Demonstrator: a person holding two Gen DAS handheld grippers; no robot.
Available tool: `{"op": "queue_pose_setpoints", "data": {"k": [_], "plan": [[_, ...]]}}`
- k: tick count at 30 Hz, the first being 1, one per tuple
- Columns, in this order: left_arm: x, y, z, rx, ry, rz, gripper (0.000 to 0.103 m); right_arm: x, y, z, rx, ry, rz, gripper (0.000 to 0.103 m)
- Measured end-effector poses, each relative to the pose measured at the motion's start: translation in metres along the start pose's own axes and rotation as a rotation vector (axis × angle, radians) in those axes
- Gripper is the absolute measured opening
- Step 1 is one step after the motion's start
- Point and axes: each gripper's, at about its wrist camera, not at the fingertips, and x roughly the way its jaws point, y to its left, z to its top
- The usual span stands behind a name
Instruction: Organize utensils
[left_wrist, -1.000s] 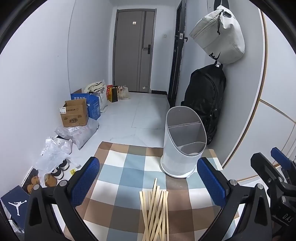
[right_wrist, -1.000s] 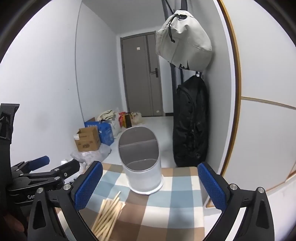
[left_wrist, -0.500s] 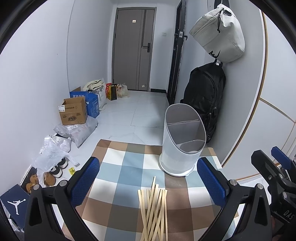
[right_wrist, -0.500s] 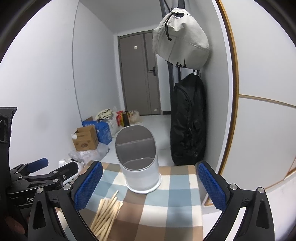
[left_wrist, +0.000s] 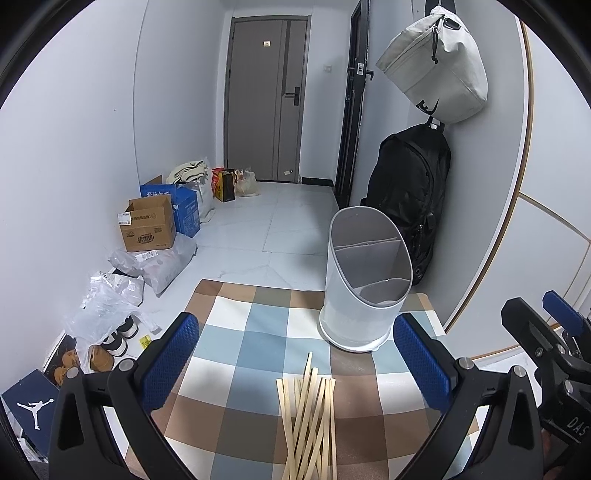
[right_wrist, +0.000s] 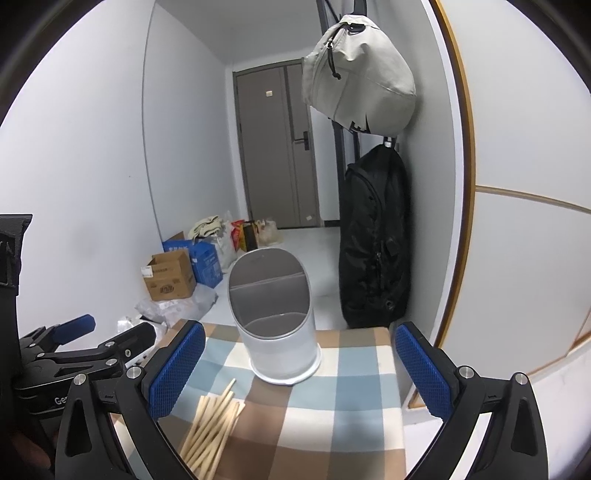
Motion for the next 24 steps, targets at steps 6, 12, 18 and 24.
{"op": "queue_pose_setpoints", "data": {"k": [6, 12, 18, 24], "plan": [[-0.001, -0.0009, -0.0013, 0.013, -0.007, 0.006, 0.102, -0.0001, 0.0008, -0.0015, 0.004, 0.0, 0.0, 0.103], [-0.0009, -0.0007, -0.0016, 0.012, -0.006, 0.007, 0.102, -0.0002, 0.0007, -0.0024, 0.002, -0.001, -0.002, 0.103], [-0.0008, -0.001, -0.0016, 0.016, -0.008, 0.011, 0.102, 0.001, 0.0028, -0.0026, 0.001, 0.007, 0.0, 0.103], [0.0012, 0.0001, -0.0015, 0.013, 0.008, 0.012, 0.102, 0.0025, 0.0031, -0.0027, 0.002, 0.016, 0.003, 0.103]]}}
